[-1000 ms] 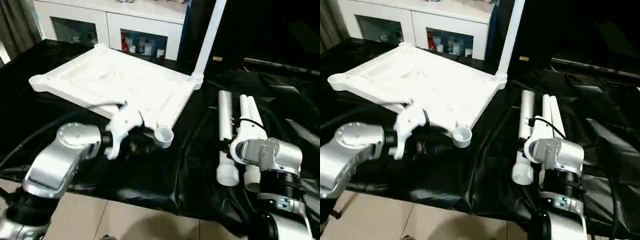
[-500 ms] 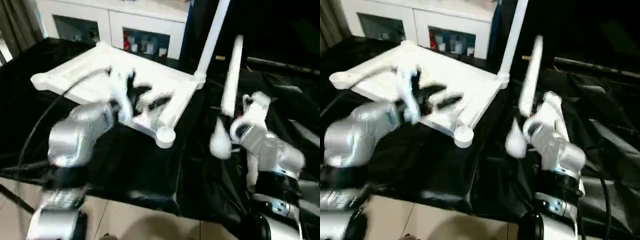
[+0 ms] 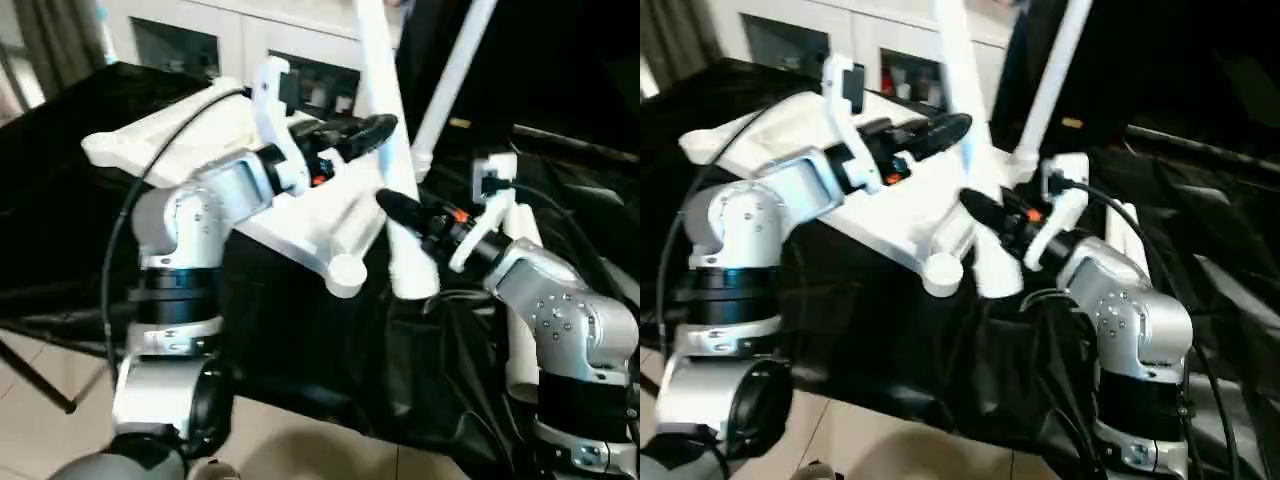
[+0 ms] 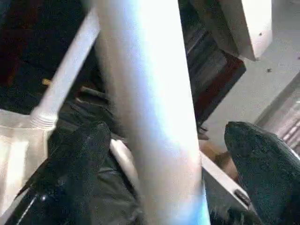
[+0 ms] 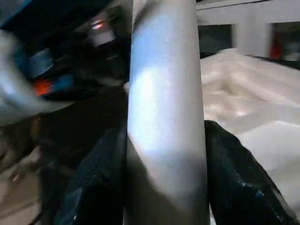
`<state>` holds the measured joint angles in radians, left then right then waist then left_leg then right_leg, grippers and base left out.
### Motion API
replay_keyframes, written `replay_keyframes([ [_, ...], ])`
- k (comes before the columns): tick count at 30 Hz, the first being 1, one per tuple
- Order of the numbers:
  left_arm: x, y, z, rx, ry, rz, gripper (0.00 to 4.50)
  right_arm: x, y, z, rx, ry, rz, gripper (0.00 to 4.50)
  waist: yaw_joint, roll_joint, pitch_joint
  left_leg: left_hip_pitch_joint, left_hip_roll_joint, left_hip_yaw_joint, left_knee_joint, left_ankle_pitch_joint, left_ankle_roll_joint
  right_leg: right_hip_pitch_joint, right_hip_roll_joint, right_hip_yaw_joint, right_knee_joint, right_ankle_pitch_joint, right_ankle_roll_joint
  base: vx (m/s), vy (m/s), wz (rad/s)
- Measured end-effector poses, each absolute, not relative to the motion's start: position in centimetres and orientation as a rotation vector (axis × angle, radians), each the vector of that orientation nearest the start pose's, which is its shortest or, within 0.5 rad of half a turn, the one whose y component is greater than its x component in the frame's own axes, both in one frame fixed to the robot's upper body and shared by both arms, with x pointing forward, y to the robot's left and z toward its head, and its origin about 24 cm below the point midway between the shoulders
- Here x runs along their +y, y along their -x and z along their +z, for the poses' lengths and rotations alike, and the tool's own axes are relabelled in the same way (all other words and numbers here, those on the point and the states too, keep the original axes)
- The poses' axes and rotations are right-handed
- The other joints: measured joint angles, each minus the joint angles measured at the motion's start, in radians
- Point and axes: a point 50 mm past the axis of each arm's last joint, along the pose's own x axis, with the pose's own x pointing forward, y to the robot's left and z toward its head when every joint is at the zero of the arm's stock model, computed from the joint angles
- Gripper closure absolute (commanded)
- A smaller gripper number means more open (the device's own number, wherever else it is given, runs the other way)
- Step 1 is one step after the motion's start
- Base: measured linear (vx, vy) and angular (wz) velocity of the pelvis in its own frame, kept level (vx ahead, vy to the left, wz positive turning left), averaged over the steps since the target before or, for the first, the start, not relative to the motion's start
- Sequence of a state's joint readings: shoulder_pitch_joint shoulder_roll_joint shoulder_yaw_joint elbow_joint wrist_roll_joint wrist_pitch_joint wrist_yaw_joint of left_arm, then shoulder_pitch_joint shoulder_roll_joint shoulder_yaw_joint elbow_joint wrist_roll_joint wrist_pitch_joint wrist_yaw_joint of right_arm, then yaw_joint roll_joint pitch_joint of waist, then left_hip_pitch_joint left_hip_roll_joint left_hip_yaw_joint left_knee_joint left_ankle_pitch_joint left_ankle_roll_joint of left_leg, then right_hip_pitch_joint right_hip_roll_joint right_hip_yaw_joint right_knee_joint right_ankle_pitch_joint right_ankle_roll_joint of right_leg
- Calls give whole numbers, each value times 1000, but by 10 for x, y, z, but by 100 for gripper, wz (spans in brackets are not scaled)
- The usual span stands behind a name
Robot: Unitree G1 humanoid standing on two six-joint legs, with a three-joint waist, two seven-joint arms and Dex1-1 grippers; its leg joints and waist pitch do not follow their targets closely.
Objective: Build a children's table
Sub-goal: Rotate table base
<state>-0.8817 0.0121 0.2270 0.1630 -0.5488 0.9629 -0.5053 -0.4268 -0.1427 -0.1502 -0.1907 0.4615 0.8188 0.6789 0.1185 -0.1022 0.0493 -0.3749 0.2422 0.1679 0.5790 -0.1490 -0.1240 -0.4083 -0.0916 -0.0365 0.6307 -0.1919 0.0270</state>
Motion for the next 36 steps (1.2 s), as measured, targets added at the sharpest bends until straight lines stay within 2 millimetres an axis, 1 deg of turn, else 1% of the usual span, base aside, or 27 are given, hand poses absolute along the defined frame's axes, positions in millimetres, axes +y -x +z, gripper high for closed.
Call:
replay_keyframes([
  [2, 66, -346, 205, 178, 504, -946, 0, -115, -290, 139, 115, -298, 936, 268, 0, 0, 0, 0, 0, 0, 0, 0, 0, 0, 0, 0, 0, 0, 0, 0, 0, 0],
  [4, 67, -347, 202, 192, 510, -924, 0, -113, -289, 135, 130, -261, 935, 268, 0, -2, 1, 0, 0, 0, 0, 0, 0, 0, 0, 0, 0, 1, 0, 0, 0, 0],
  [8, 71, -348, 201, 194, 537, -901, 0, -111, -291, 131, 151, -188, 915, 268, -2, -9, 2, -1, 0, -1, 0, 0, 0, 0, 0, -1, 0, 1, 0, 0, 0, 0],
  [9, 71, -349, 201, 196, 543, -895, 29, -110, -292, 131, 149, -175, 911, 268, -2, -10, 2, -1, 0, -1, 0, 0, 0, 0, 0, -1, 0, 1, 0, 0, 0, 0],
  [10, 72, -349, 201, 198, 546, -892, 29, -109, -292, 131, 149, -165, 906, 268, -2, -11, 2, -1, 0, -1, 0, 0, 0, 0, 0, -1, 0, 1, 0, 0, 0, 0],
  [13, 75, -348, 198, 214, 590, -853, 41, -103, -297, 128, 150, -17, 873, 268, -3, -12, 2, -2, 0, -1, 0, 0, 0, 0, 0, -1, -1, 1, 0, 0, 0, 0],
  [14, 74, -347, 198, 218, 598, -853, 66, -102, -298, 126, 153, 5, 863, 268, -2, -12, 2, -3, 0, -1, 0, 0, 0, 0, 0, -2, -1, 1, 1, 0, 0, 0],
  [16, 71, -345, 198, 221, 607, -845, 75, -96, -298, 123, 160, 47, 833, 268, -1, -12, 2, -4, 0, -2, 0, 0, 0, 0, 0, -2, -1, 0, 1, 0, 0, 0],
  [18, 69, -345, 198, 225, 611, -825, 91, -93, -299, 121, 166, 66, 805, 268, -2, -12, 2, -4, 0, -2, 1, 0, 0, 0, 0, -2, -1, 0, 1, 0, 0, 0],
  [19, 67, -346, 197, 228, 613, -812, 91, -91, -300, 119, 171, 73, 788, 268, -3, -12, 2, -5, 0, -2, 1, 0, 0, -1, 0, -2, -1, 0, 1, 0, 0, 0],
  [20, 66, -346, 197, 229, 615, -804, 104, -90, -301, 118, 172, 74, 780, 268, -3, -12, 2, -6, 0, -2, 2, 0, 0, -1, 0, -2, -1, 0, 1, 0, 0, 0],
  [24, 67, -347, 196, 226, 627, -778, 128, -87, -301, 119, 163, 102, 758, 268, -3, -13, 2, -7, 0, -3, 2, 0, 0, -1, 0, -3, -1, 0, 1, 0, 0, 0],
  [26, 68, -349, 196, 216, 588, -739, 147, -84, -303, 119, 158, 107, 746, 268, -3, -13, 2, -7, 0, -3, 3, 0, 0, -1, 0, -2, -1, 1, 2, 0, 0, 0],
  [27, 68, -351, 196, 208, 545, -711, 147, -82, -304, 119, 156, 105, 738, 268, -4, -13, 2, -7, 0, -3, 3, 0, 0, -1, 0, -3, -1, 1, 2, 0, 0, 0],
  [31, 72, -354, 195, 177, 418, -639, 186, -80, -308, 121, 154, 104, 717, 268, -5, -13, 2, -8, 0, -4, 5, 0, 0, -1, 0, -2, -2, 2, 5, 0, 0, 0],
  [34, 76, -356, 191, 169, 400, -612, 198, -80, -308, 121, 156, 103, 714, 268, -4, -13, 2, -9, 0, -4, 6, 0, 0, -1, 0, -2, -2, 3, 5, 0, 0, 0],
  [35, 76, -356, 190, 166, 402, -609, 217, -80, -308, 121, 156, 103, 714, 268, -4, -13, 2, -9, 0, -4, 6, 0, 0, -1, 0, -2, -2, 3, 5, 0, 0, 0],
  [36, 76, -357, 190, 165, 402, -607, 225, -79, -308, 121, 155, 103, 714, 268, -4, -13, 2, -9, 0, -4, 7, 0, 0, -1, 0, -2, -2, 3, 5, 0, 0, 0],
])
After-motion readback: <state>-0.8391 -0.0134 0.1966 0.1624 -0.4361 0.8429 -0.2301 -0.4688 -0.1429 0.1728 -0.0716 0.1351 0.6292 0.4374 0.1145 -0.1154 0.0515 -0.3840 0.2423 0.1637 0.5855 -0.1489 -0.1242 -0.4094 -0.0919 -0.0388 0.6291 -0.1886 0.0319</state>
